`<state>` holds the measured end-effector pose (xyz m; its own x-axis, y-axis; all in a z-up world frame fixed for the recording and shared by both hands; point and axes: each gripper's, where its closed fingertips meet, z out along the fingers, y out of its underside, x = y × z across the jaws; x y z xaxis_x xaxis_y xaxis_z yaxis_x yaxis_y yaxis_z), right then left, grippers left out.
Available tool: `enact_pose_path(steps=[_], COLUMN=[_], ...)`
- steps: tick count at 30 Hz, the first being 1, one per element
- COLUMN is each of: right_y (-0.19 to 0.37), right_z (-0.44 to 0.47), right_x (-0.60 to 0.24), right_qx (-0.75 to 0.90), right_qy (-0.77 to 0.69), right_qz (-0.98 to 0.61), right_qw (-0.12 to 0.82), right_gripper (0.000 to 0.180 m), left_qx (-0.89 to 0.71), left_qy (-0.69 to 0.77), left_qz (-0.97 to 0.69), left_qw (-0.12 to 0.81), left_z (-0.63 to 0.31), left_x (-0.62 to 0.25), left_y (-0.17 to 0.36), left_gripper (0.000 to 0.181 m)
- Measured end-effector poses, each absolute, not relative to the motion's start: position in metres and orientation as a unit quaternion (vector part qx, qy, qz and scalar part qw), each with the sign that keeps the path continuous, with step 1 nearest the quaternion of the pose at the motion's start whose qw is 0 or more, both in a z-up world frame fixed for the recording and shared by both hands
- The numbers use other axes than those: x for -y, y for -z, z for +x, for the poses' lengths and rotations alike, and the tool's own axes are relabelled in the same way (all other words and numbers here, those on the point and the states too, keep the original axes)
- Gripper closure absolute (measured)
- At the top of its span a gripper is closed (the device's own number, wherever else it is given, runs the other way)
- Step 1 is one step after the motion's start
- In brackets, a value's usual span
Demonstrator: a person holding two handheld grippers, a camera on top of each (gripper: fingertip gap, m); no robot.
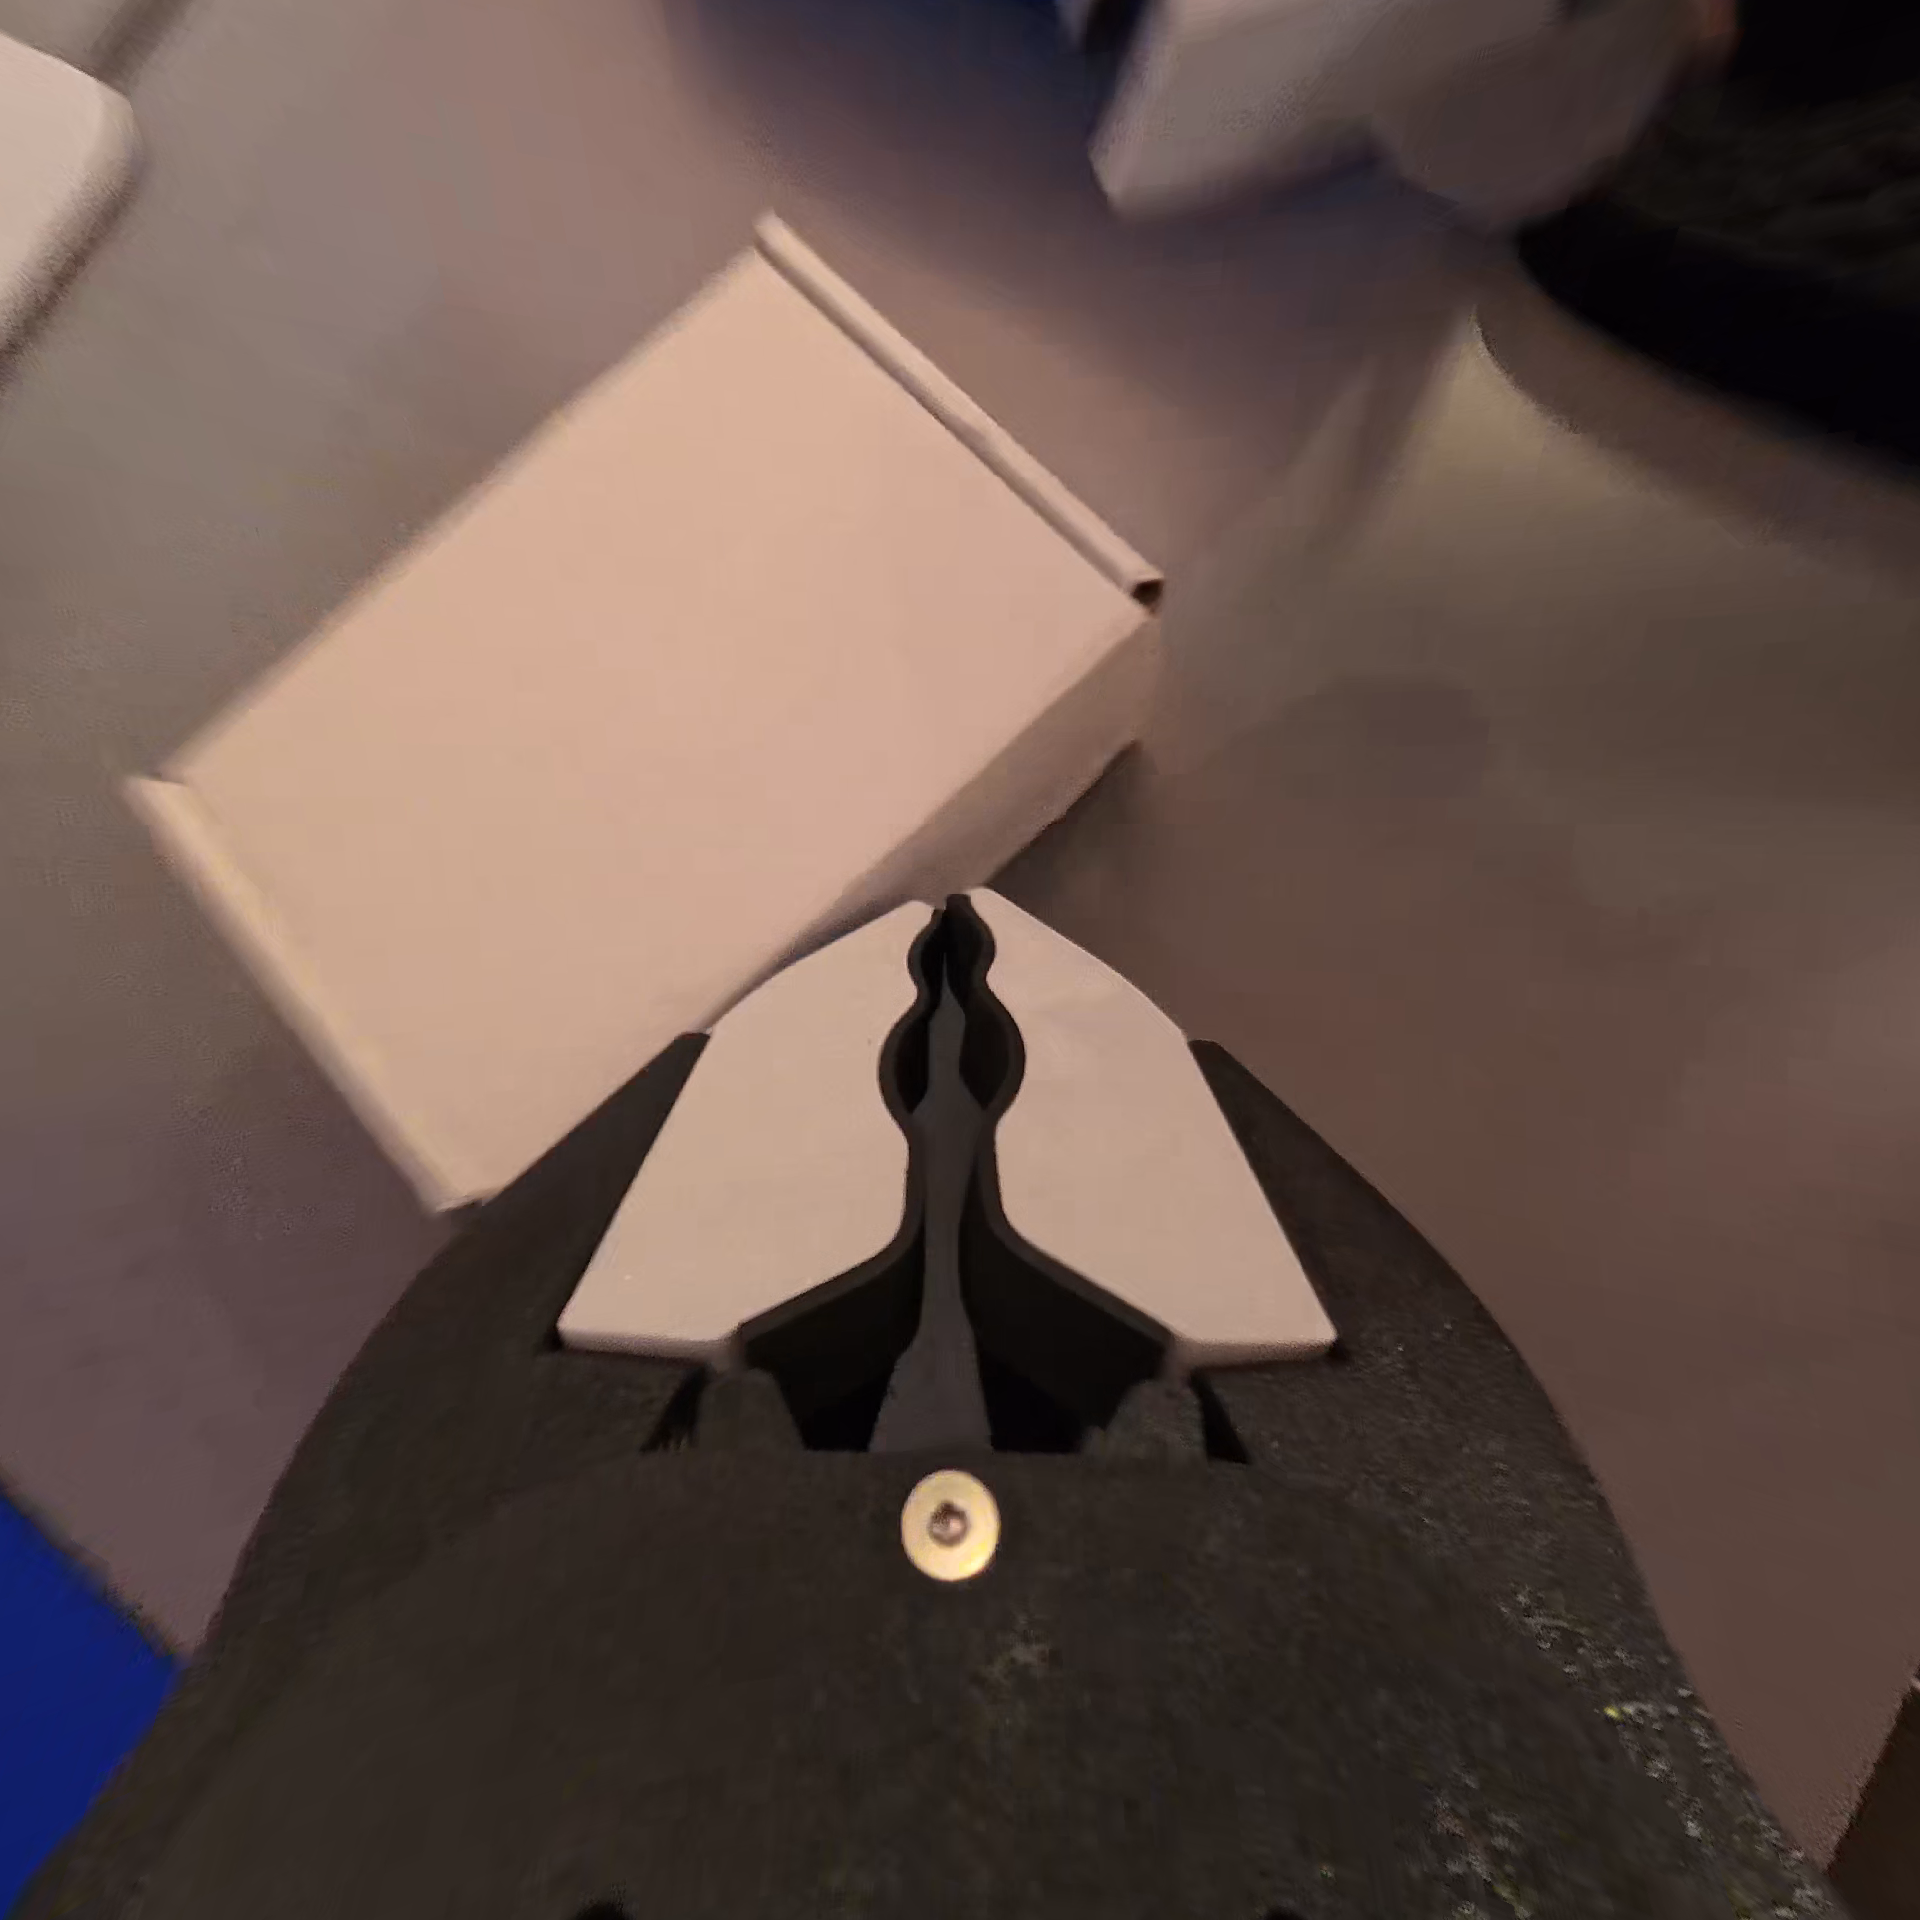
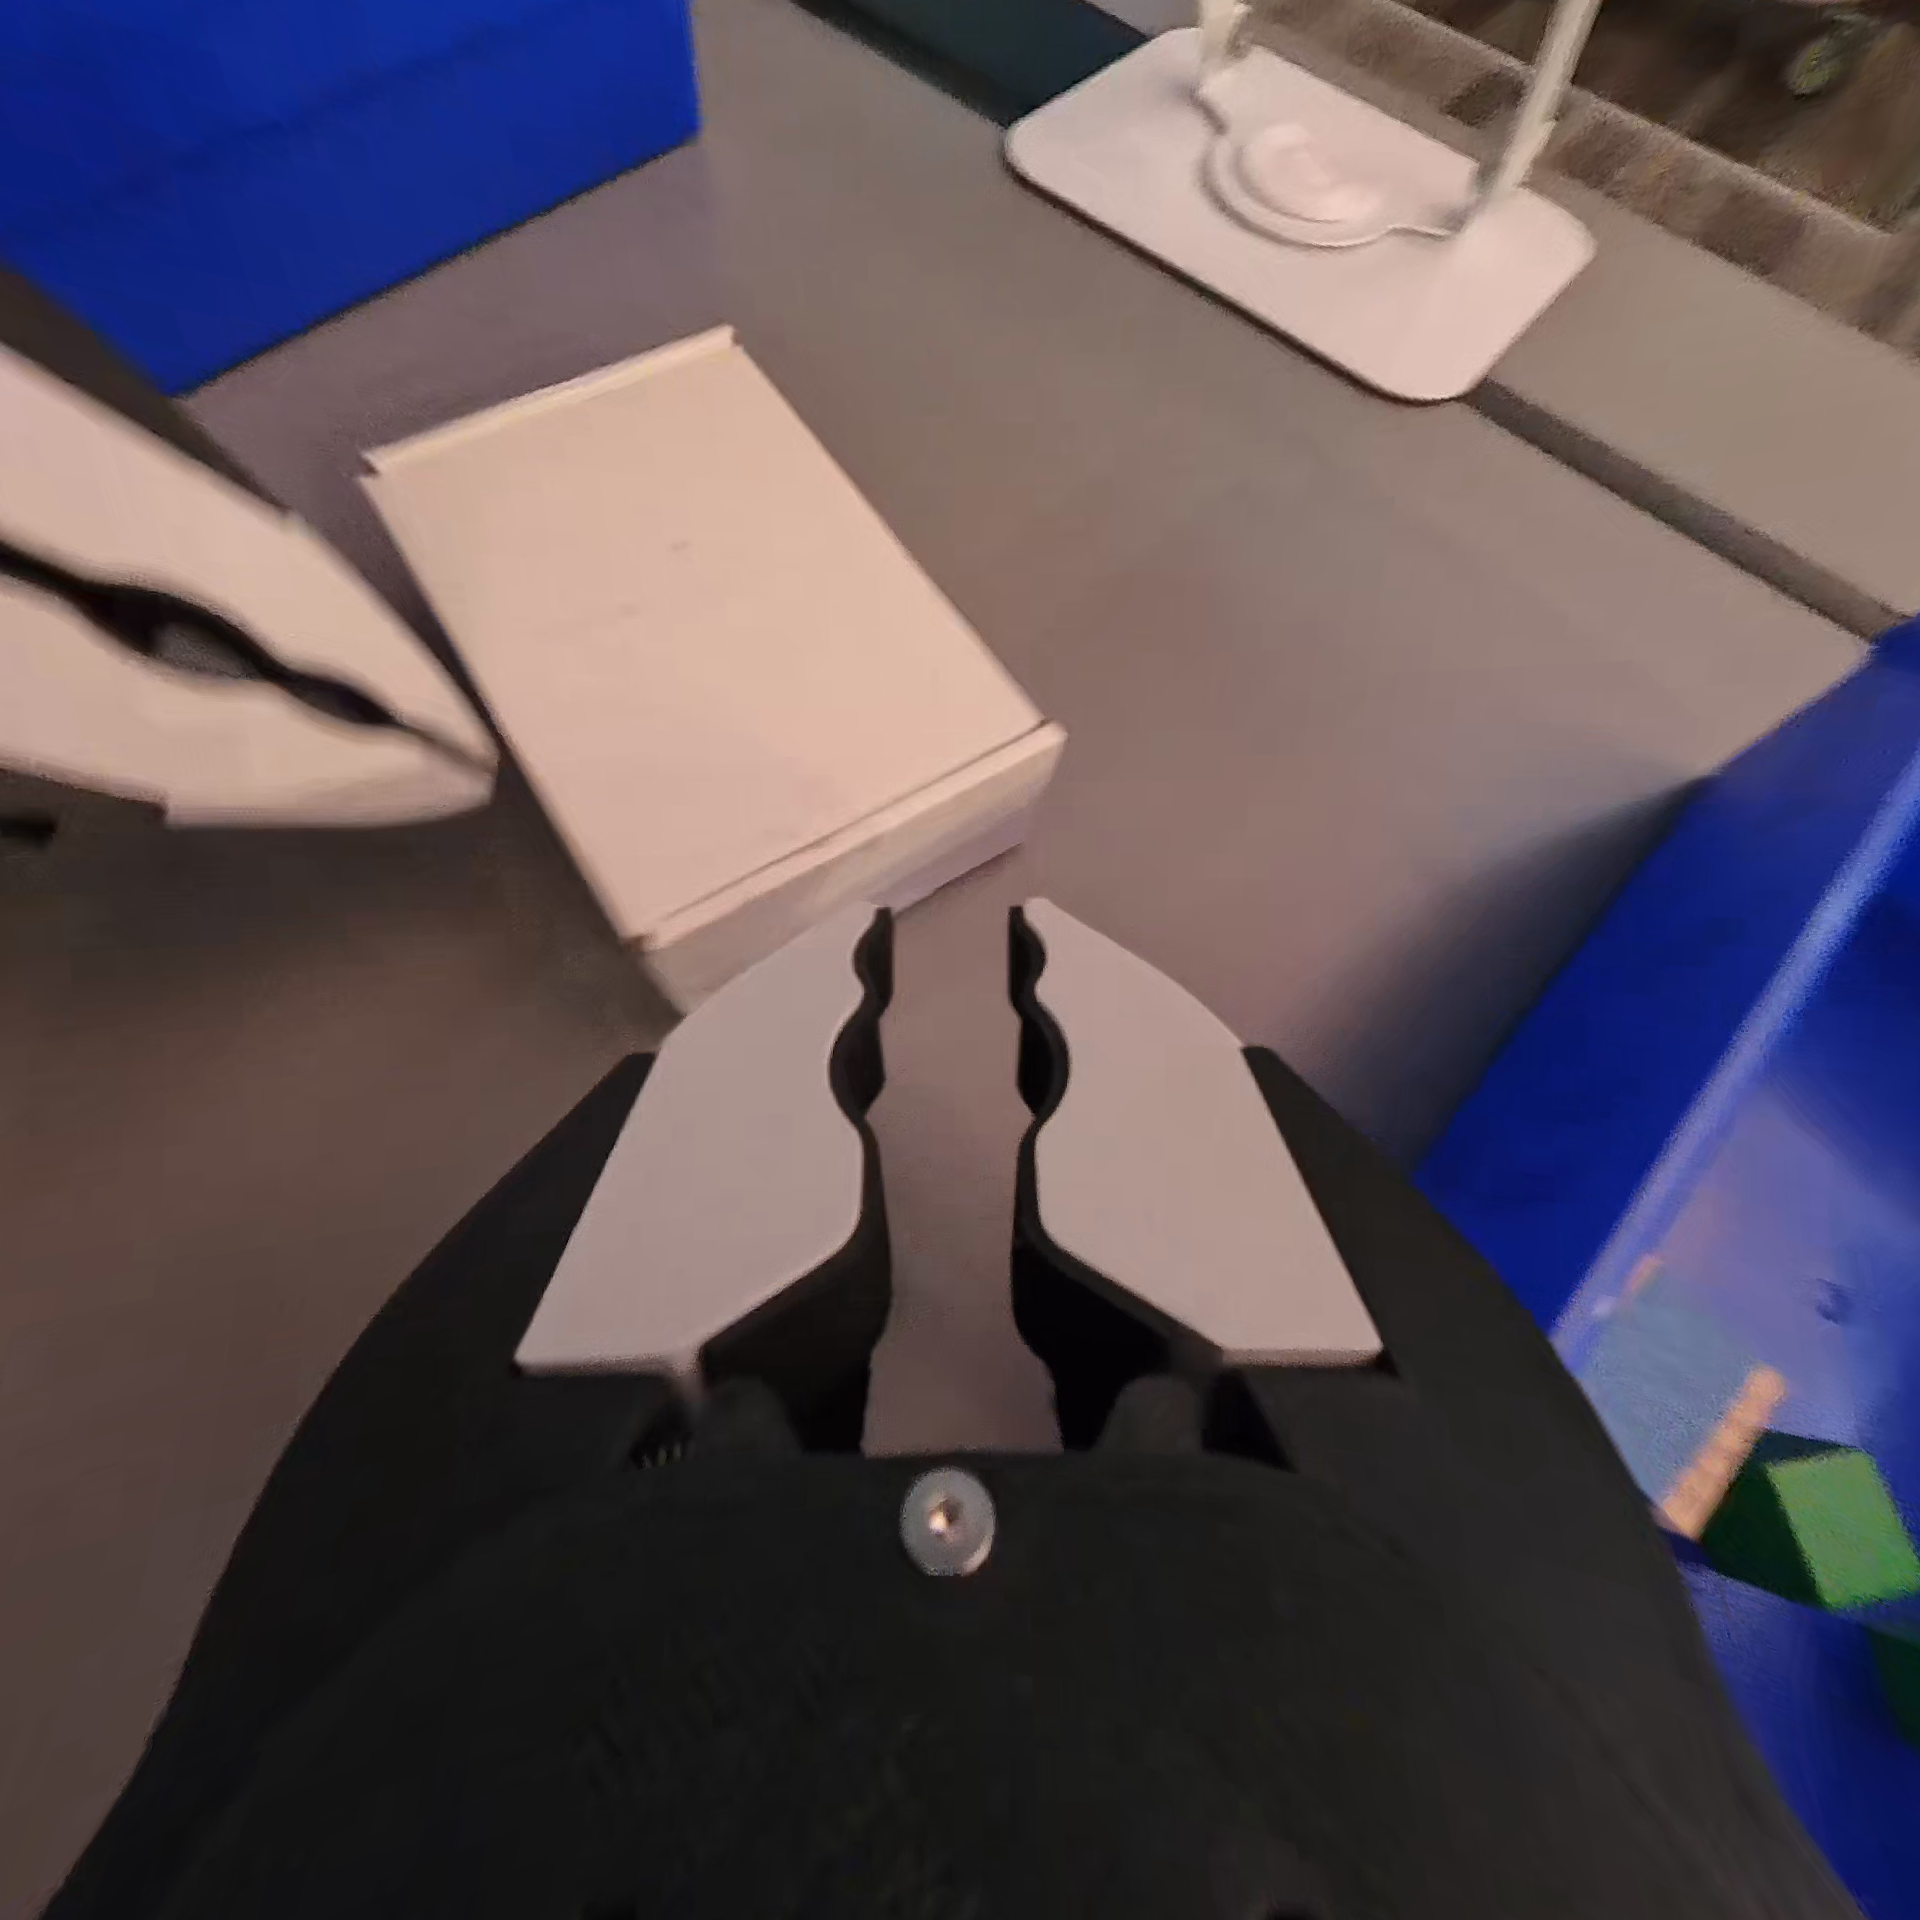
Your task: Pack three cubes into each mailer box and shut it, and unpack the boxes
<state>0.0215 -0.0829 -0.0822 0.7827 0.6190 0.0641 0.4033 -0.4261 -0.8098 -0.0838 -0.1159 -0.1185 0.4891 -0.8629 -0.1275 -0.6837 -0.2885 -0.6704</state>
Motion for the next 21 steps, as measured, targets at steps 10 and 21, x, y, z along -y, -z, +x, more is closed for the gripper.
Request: enact_pose_path(steps=[10,21], right_y=[0.119,0.099], right_z=[-0.011,-0.028], right_x=[0.082,0.087], right_qx=[0.406,0.483], right_qy=[-0.148,-0.142], right_qz=[-0.827,-0.774], right_qw=[0.36,0.385], right_gripper=[0.117,0.114], left_qx=[-0.327,-0.394], left_qy=[0.249,0.155], left_qz=[-0.846,-0.832], left_qw=[0.339,0.359], left_z=[-0.135,-0.151], left_x=[0.099,0.091], left_y=[0.09,0.111], left_gripper=[0.133,0.088])
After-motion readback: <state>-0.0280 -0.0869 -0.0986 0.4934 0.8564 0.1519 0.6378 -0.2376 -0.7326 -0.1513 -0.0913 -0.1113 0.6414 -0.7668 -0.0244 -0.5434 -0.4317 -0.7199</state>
